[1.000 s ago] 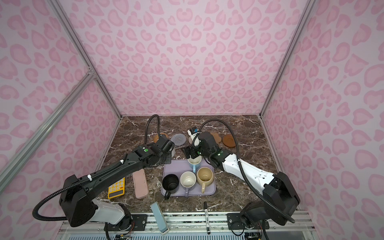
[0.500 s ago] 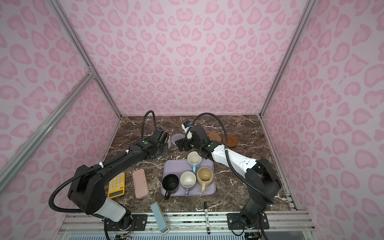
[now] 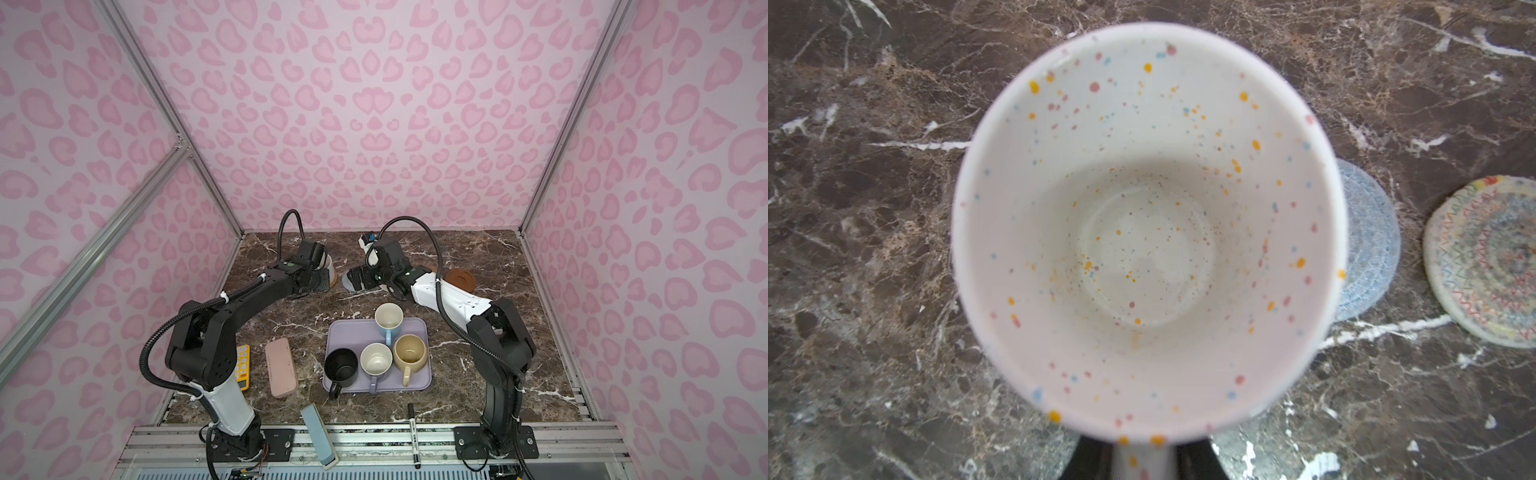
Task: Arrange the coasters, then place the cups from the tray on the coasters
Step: 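Lower the white speckled mug onto the tan woven coaster with the left gripper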
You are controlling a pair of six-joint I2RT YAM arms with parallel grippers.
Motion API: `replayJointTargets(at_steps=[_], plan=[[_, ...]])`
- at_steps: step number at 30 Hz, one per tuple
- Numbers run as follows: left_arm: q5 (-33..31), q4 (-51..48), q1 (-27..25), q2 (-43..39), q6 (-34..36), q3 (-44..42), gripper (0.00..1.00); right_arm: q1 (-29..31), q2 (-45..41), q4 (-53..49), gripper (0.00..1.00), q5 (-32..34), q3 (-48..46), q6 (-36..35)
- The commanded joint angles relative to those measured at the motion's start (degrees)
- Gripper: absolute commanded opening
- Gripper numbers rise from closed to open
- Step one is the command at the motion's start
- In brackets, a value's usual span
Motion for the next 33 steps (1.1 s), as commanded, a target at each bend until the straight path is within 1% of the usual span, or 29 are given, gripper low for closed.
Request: replayJointTargets(at_steps=[1, 6, 9, 33], plan=[[0.0, 4.6, 0.3, 1.2, 1.2, 3.1, 0.0, 0.1, 1.9, -1.8, 0.99, -2.3, 1.7, -0.9], [-1.4, 4.4, 1.6, 2.8, 1.6, 3.7, 0.0, 0.0, 3.2, -2.4, 0.99, -2.0, 4.6, -1.3], [0.5, 4.8, 2.7, 3.0, 1.5, 3.7, 0.0, 0.0, 3.5, -2.9, 0.99, -1.7, 5.1, -1.6], [2.2, 4.6, 2.8, 6.3, 3.8, 5.4, 0.0, -0.4, 3.9, -3.7, 0.99, 0.2, 4.5, -2.4]])
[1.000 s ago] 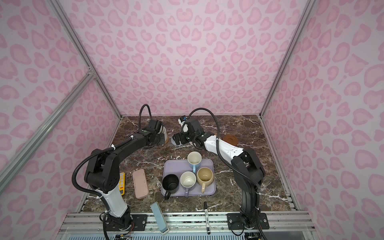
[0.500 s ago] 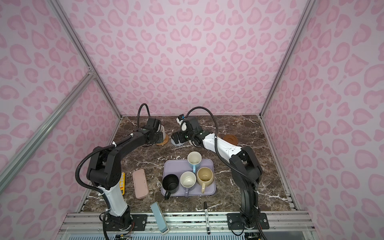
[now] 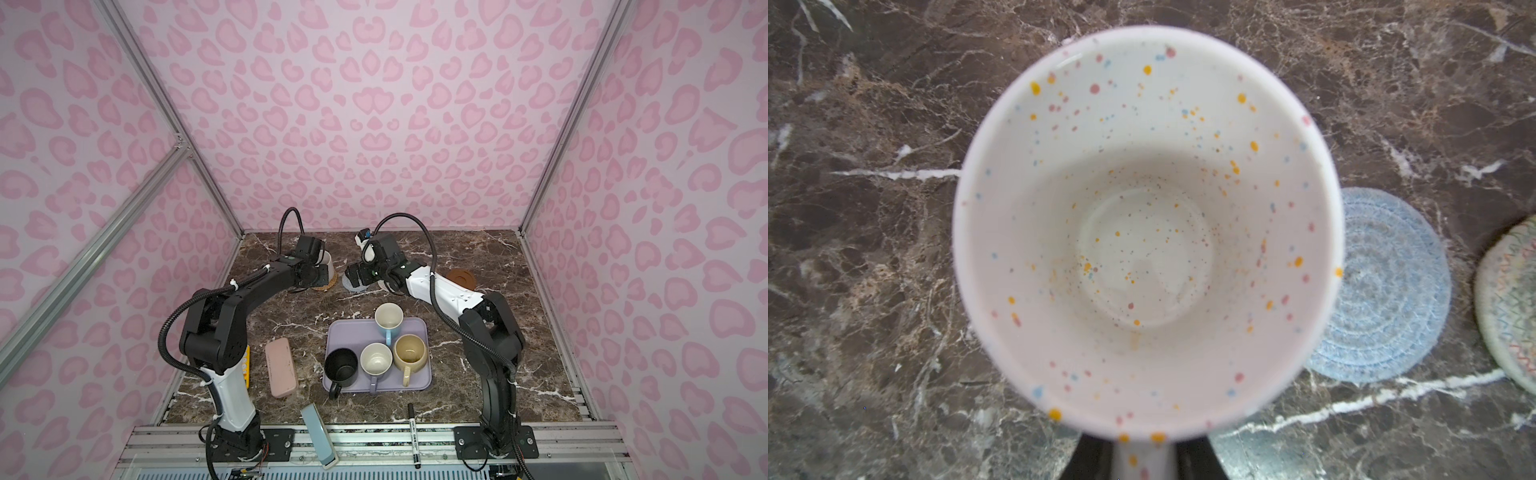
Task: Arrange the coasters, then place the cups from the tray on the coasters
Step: 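Lower the white speckled mug onto the tan woven coaster with the left gripper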
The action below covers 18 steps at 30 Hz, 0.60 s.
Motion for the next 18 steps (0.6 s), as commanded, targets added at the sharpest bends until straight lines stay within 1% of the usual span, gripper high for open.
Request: replayJointTargets(at_steps=[1, 3, 9, 18], plan=[[-0.4, 3.5, 0.0, 0.4, 0.8, 1.1, 0.0, 0.0, 0.7, -0.3, 0.99, 0.3, -0.5, -0.7], [-0.8, 2.8, 0.1, 0.9, 0.2, 1.4, 0.02, 0.0, 0.7, -0.3, 0.99, 0.3, -0.6, -0.8], [-2.8, 2.1, 0.1, 0.7, -0.4, 1.0, 0.03, 0.0, 0.4, -0.5, 0.99, 0.3, -0.8, -1.0], [-2.9, 2.5, 0.0, -1.5, -0.5, -0.3, 0.03, 0.0, 0.8, -1.0, 0.99, 0.2, -0.3, -1.0]])
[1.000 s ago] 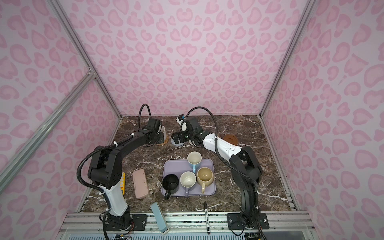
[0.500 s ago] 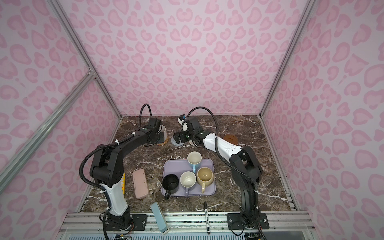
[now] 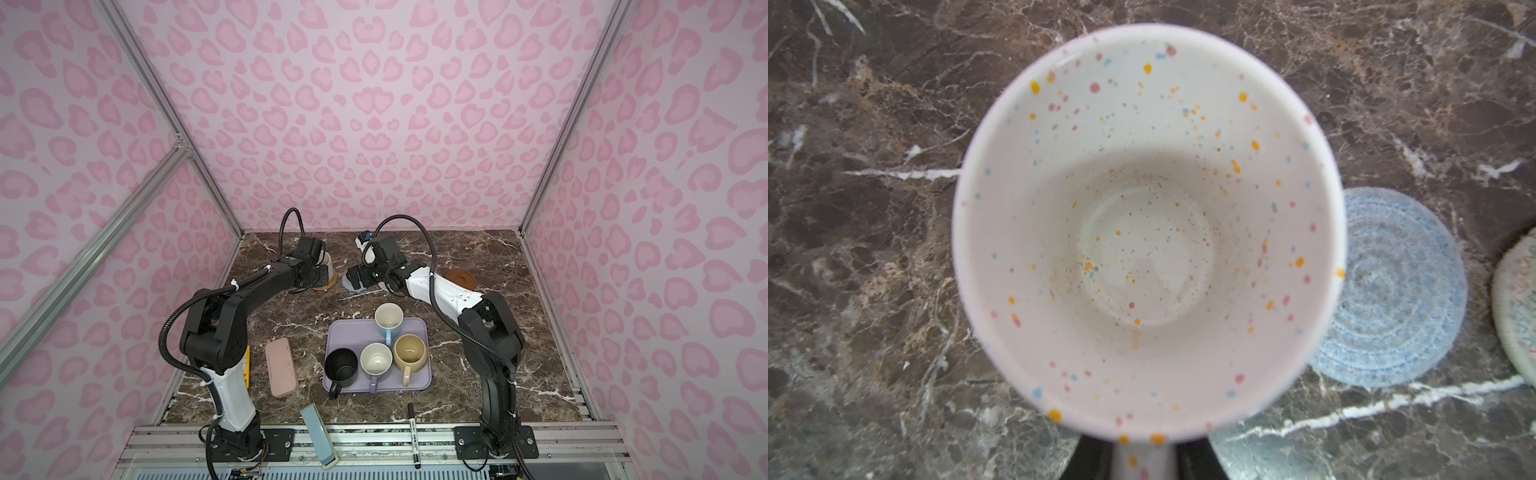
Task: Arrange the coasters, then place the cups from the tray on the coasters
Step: 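Lower the white speckled mug onto the tan woven coaster with the left gripper, then open and raise the left gripper while the right moves toward the tray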
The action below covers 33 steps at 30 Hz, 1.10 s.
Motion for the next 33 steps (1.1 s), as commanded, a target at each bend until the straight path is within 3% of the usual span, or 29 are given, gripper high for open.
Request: replayJointTargets(at_steps=[1, 5, 13, 17, 20, 27, 33], plan=[[-1.5, 2.5, 0.0, -0.6, 0.0, 0.8, 0.03, 0.0, 0.7, -0.5, 0.99, 0.2, 0.3, -0.4], [-3.0, 2.2, 0.0, -0.1, -0.2, 0.1, 0.04, 0.1, 0.4, -0.6, 0.99, 0.5, 0.2, -0.6], [-0.9, 2.6, 0.1, 0.1, -0.6, 0.0, 0.16, 0.1, 0.3, -1.1, 0.99, 0.3, 0.0, -0.6], [-0.7, 2.4, 0.1, -0.2, -1.6, 0.1, 0.3, 0.1, 0.2, -1.1, 0.99, 0.5, -0.2, -0.5], [-0.7, 2.1, 0.1, -0.1, -1.8, 0.1, 0.35, 0.0, 0.1, -1.7, 0.99, 0.3, 0.0, -0.4], [0.4, 2.7, 0.1, -5.1, -3.4, -2.1, 0.76, 0.3, -2.9, -5.2, 0.99, 4.4, -0.4, -0.2], [-0.1, 0.3, 0.1, -12.4, -5.6, -2.6, 0.93, 0.4, -7.0, -9.1, 0.99, 8.8, -1.6, 1.9]])
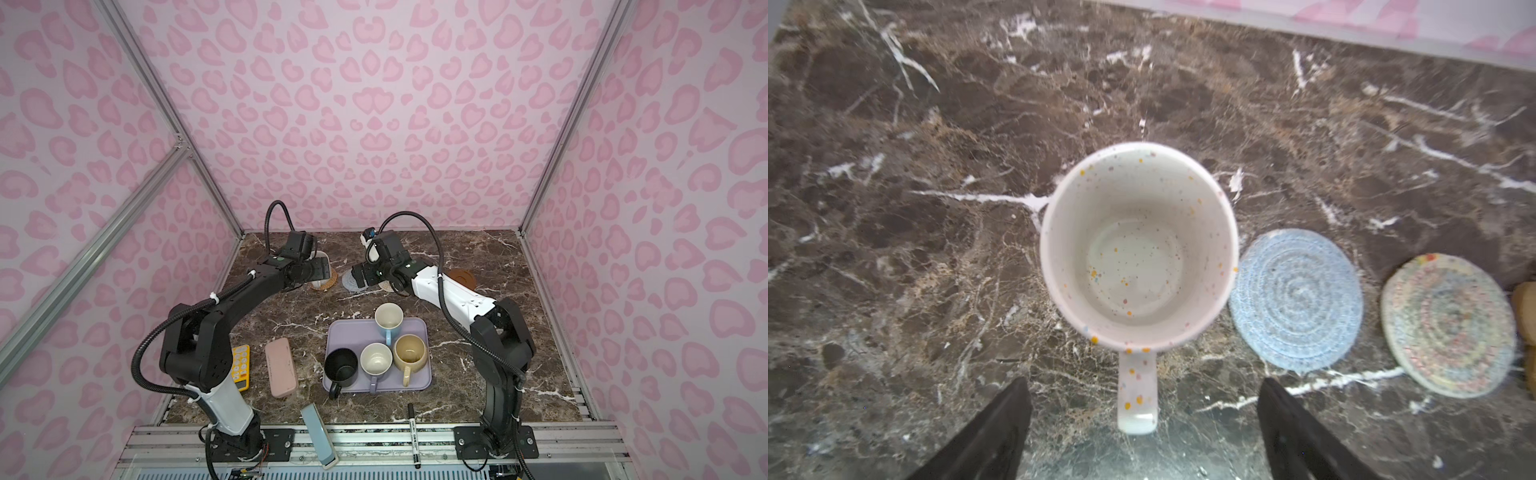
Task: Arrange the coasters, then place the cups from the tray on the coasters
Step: 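Open and raise the left gripper while the right moves toward the tray, then lower the right gripper onto the light blue mug on the tray and close it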
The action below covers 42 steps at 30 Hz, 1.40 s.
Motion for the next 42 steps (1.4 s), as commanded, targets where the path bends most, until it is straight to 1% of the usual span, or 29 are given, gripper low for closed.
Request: replayJointTargets(at_steps=[1, 2, 3, 8, 12, 18, 20, 22, 26, 29, 32, 35, 42], plan=[[0.4, -0.8, 0.1, -4.2, -2.4, -2.2, 0.95, 0.1, -2.2, -3.9, 0.99, 4.1, -1.0, 2.1], [1.7, -0.7, 0.1, -6.0, -2.9, -3.2, 1.0, 0.2, -3.1, -4.9, 0.99, 4.6, -1.0, 2.5], [2.9, -0.8, 0.1, -7.3, -3.6, -3.9, 0.97, 0.3, -3.9, -5.9, 0.99, 5.1, -1.0, 2.9], [11.3, -1.3, 0.1, -15.4, -6.3, -7.6, 0.97, 1.3, -8.2, -14.5, 0.99, 10.0, -3.0, 5.3], [16.4, 0.1, -0.1, -22.1, -8.2, -11.5, 0.97, 2.4, -12.7, -18.5, 0.99, 13.2, -6.0, 7.7], [26.4, 2.2, -0.7, -30.5, -10.4, -16.8, 0.97, 4.3, -19.4, -20.9, 0.99, 14.1, -12.4, 10.5], [30.2, 2.0, -1.4, -32.3, -11.1, -18.2, 0.97, 5.6, -20.7, -21.6, 0.96, 14.4, -14.6, 11.5], [32.2, 2.0, -2.6, -33.8, -12.2, -19.8, 0.97, 6.9, -21.4, -21.3, 0.93, 13.4, -16.9, 12.3], [33.0, 2.1, -5.5, -35.6, -13.7, -23.1, 0.97, 10.2, -20.8, -20.7, 0.86, 13.0, -19.5, 13.7], [33.8, 3.0, -7.8, -36.3, -14.4, -25.0, 0.97, 11.5, -19.7, -20.6, 0.85, 13.5, -20.3, 15.1], [35.1, 6.5, -10.0, -37.1, -16.5, -27.9, 0.97, 12.6, -19.5, -20.6, 0.84, 13.6, -21.1, 15.9], [34.0, 6.9, -12.0, -37.3, -17.6, -29.0, 0.97, 13.0, -19.7, -20.3, 0.81, 13.2, -22.3, 16.8], [30.2, 7.6, -15.2, -37.5, -19.4, -30.5, 0.97, 13.2, -18.5, -18.2, 0.68, 12.1, -24.2, 18.0]])
